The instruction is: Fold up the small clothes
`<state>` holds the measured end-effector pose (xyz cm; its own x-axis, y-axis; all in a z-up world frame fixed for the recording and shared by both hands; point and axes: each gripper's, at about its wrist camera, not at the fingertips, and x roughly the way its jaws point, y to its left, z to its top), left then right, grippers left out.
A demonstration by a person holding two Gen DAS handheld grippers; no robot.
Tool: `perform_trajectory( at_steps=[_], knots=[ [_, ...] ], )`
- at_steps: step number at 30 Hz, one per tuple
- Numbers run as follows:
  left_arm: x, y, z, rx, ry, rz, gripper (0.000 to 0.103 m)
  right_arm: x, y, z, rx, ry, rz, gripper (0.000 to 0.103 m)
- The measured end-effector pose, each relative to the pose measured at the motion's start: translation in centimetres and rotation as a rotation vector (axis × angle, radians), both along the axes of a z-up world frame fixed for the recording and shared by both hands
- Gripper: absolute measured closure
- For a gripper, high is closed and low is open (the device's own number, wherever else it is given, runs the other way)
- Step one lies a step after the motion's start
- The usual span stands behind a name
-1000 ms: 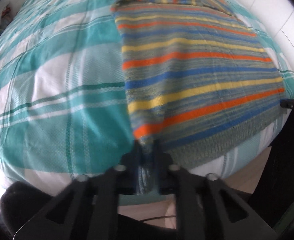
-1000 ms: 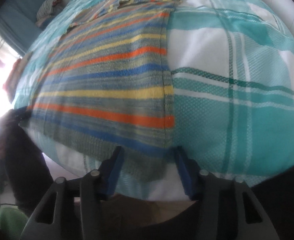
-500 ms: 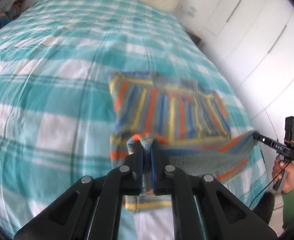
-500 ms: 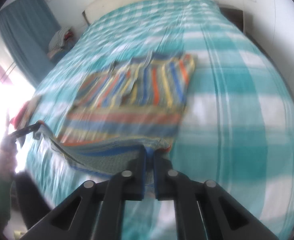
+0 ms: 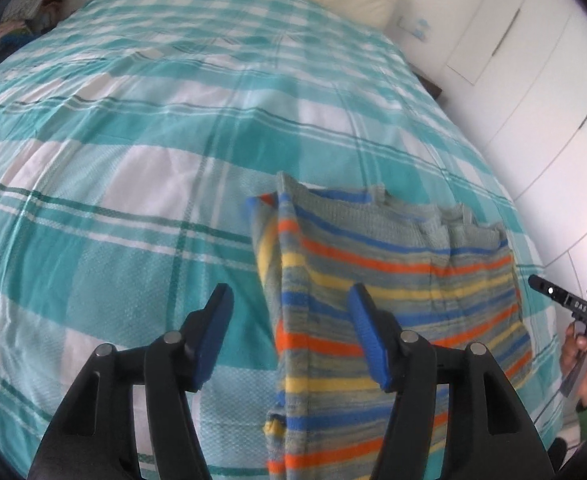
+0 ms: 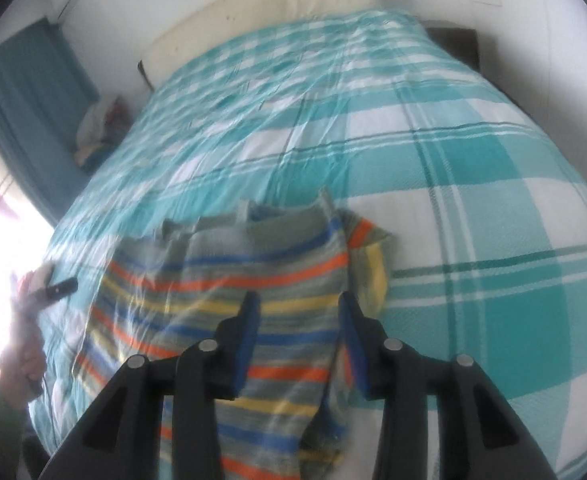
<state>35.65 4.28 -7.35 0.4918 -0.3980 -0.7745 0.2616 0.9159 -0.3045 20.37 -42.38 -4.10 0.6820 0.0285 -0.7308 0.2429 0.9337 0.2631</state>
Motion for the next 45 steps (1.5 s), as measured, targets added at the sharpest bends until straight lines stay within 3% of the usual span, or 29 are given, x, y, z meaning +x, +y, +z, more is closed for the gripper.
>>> perform_trajectory(
  at_steps=[3,5,6,7,8,9,10,11,12,13,15,17,19,21,22,23,24,27,30,31,35,41,45],
  knots=[
    [-0.4,-1.9,-0.1,0.004,-0.019,-0.08,0.042,1.2,0.7,-0.2,-0.027,0.026,0.029,0.062],
    [-0.7,-3.3,-0.5,0.004,-0.026,-0.131,0.042,2.3,0.9,-0.8,0.053,0.039,0.074,0.062],
    [-0.7,-3.8,-1.0,0.047,-0.033,-0.127,0.041,3.0,1.0,-1.7,0.124,0.066,0.114,0.062],
    [-0.4,-4.1,-1.8,0.152,-0.033,-0.08,0.042,3.3,1.3,-2.8,0.158,0.099,0.128,0.063],
    [0.4,-3.9,-3.1,0.299,-0.009,0.024,0.043,3.4,1.4,-3.7,0.125,0.135,0.1,0.064],
    [1.0,-2.6,-4.1,0.343,0.029,0.104,0.04,3.2,1.3,-4.7,0.03,0.198,0.047,0.068],
    [1.1,-0.8,-4.2,0.256,0.057,0.151,0.039,2.7,1.2,-5.1,-0.034,0.226,0.011,0.089],
    [0.7,0.9,-3.9,0.175,0.07,0.199,0.04,1.7,1.1,-4.8,-0.068,0.216,-0.015,0.098],
    [0.2,2.1,-3.4,0.138,0.071,0.24,0.04,0.5,1.2,-4.0,-0.104,0.194,-0.043,0.097],
    [-0.4,2.8,-2.8,0.12,0.056,0.256,0.039,-0.9,1.4,-3.1,-0.126,0.168,-0.059,0.091],
    [-2.2,3.4,-1.5,0.073,0.016,0.225,0.034,-3.3,2.0,-1.8,-0.05,0.102,-0.015,0.082],
    [-4.3,3.3,-0.4,0.066,-0.015,0.186,0.03,-5.2,2.6,-1.6,0.024,0.101,0.009,0.05],
    [-6.6,3.0,0.0,0.072,-0.037,0.151,0.025,-6.6,3.4,-2.6,0.042,0.147,0.009,0.042],
    [-8.4,2.3,-0.1,0.081,-0.031,0.125,0.024,-7.3,4.2,-5.1,0.038,0.258,0.016,0.042],
    [-9.3,1.9,-0.2,0.085,-0.025,0.111,0.024,-7.8,4.4,-6.1,0.045,0.285,0.017,0.058],
    [-10.3,1.8,-0.2,0.091,-0.022,0.097,0.024,-8.4,4.2,-6.4,0.044,0.273,0.009,0.086],
    [-11.4,1.8,-0.3,0.1,-0.03,0.089,0.024,-9.3,3.8,-6.4,0.06,0.253,-0.004,0.092],
    [-13.9,1.4,-0.6,0.15,-0.06,0.079,0.024,-10.6,2.9,-6.6,0.098,0.223,-0.05,0.093],
    [-15.8,1.1,-1.3,0.18,-0.064,0.097,0.023,-10.5,3.8,-6.4,0.042,0.222,-0.059,0.093],
    [-16.4,1.2,-1.4,0.177,-0.066,0.107,0.021,-10.6,4.1,-6.1,0.03,0.209,-0.065,0.09],
    [-18.0,1.0,-1.6,0.202,-0.108,0.146,0.013,-13.1,5.3,-4.9,-0.016,0.111,-0.101,0.04],
    [-18.4,-0.2,-2.0,0.247,-0.138,0.127,0.012,-18.5,7.6,-4.9,-0.115,-0.073,-0.134,0.031],
    [-18.8,-0.7,-2.3,0.26,-0.145,0.123,0.012,-19.8,8.3,-6.8,-0.167,-0.096,-0.178,0.031]
  ],
)
